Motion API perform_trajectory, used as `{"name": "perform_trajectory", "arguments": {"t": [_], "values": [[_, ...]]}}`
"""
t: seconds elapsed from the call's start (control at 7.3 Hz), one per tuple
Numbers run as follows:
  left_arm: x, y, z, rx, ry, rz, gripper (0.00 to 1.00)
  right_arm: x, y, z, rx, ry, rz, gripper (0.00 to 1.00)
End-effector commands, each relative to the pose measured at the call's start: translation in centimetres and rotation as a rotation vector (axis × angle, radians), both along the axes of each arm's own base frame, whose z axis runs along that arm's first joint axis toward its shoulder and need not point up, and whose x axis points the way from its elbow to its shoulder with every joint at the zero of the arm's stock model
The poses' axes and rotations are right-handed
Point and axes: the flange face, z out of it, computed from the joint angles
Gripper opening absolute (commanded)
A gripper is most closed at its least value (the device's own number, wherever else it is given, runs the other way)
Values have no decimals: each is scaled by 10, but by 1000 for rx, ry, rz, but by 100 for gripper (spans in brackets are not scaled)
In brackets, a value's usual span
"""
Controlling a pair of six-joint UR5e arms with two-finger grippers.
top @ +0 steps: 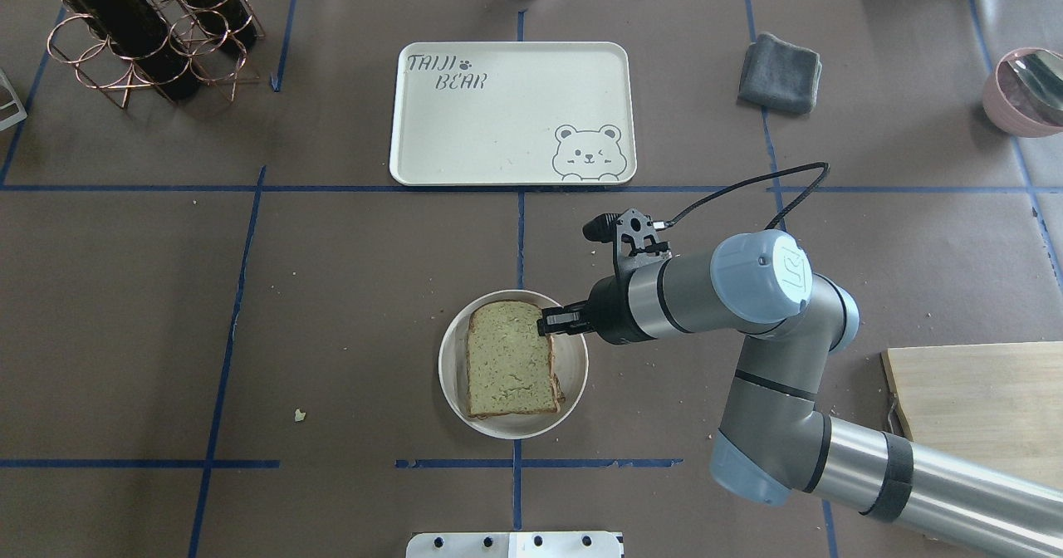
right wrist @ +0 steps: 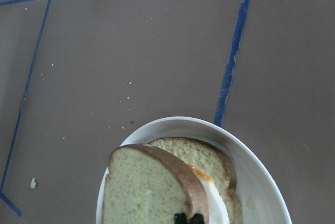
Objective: Make sandwich and place on tray
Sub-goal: 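Carry the bread slice over the plate and lower it onto the egg toast, then open the right gripper and withdraw the right arm away from the plate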
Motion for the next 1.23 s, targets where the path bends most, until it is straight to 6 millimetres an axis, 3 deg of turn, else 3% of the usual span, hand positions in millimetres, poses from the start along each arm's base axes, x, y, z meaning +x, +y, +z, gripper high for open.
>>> {"name": "perform_trajectory", "arguments": {"t": [0.0, 0.14, 0.27, 0.41, 0.55, 0.68, 0.82, 1.1], "values": [[0, 0, 0, 0, 0, 0, 100, -5, -1, 14, -11, 26, 3, 0], [0, 0, 0, 0, 0, 0, 100, -6, -1, 12, -11, 27, 4, 33], [0, 0, 0, 0, 0, 0, 100, -6, -5, 5, -11, 47, 40, 99], [0, 0, 0, -1, 0, -1, 100, 2, -14, 0, -24, 72, 54, 100], [0, 0, 0, -1, 0, -1, 100, 28, -32, -13, -50, 127, 76, 100], [0, -1, 0, 0, -1, -3, 100, 64, -52, -24, -56, 211, 60, 100], [0, -2, -14, 29, -2, -1, 100, 105, -80, -25, -61, 292, 41, 100], [0, -13, -47, 123, -11, -1, 100, 196, -135, 1, -36, 402, 29, 100]]}}
